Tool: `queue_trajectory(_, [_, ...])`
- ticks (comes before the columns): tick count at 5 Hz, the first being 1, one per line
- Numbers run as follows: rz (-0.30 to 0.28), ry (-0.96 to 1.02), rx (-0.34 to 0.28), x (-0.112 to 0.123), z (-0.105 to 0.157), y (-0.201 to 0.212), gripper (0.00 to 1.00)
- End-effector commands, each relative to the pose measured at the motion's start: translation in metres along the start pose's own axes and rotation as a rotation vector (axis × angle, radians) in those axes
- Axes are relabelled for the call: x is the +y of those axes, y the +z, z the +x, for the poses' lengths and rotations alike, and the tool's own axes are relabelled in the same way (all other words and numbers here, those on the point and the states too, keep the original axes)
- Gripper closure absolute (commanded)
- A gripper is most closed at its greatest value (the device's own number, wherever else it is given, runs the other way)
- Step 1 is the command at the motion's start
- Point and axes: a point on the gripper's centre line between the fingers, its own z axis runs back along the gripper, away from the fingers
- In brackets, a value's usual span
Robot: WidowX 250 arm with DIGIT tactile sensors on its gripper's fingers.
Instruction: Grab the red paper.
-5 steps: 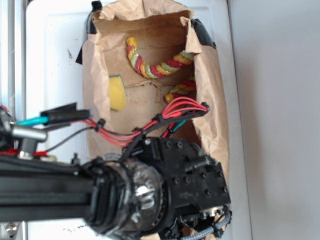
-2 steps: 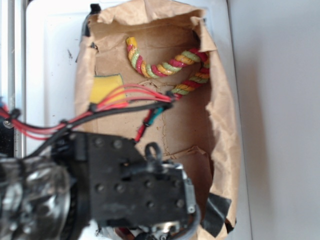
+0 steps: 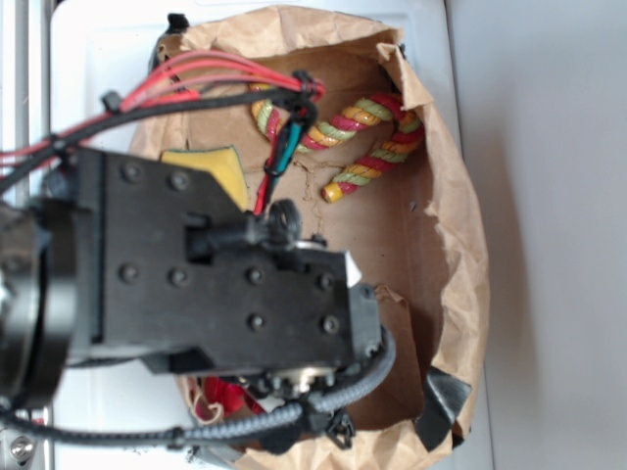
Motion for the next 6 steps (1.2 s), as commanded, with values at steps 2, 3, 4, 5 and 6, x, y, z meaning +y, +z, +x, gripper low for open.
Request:
queue_trajectory(2, [-0.013,-0.041,-0.234,0.009,0.050,0.052,1.00])
queue_trajectory(3, [0.011,-0.302,-0.271,0.013,0.058,0.058,1.00])
queue_trajectory(4, [0.048,-0.459,-0.294,0.025,0.063,0.068,1.00])
queue_trajectory(5, [0.111,-0.476,-0.314,0.033,0.063,0.077,1.00])
queue_trajectory(6, [0.109,-0.508,-0.351,0.037,0.054,0.103,1.00])
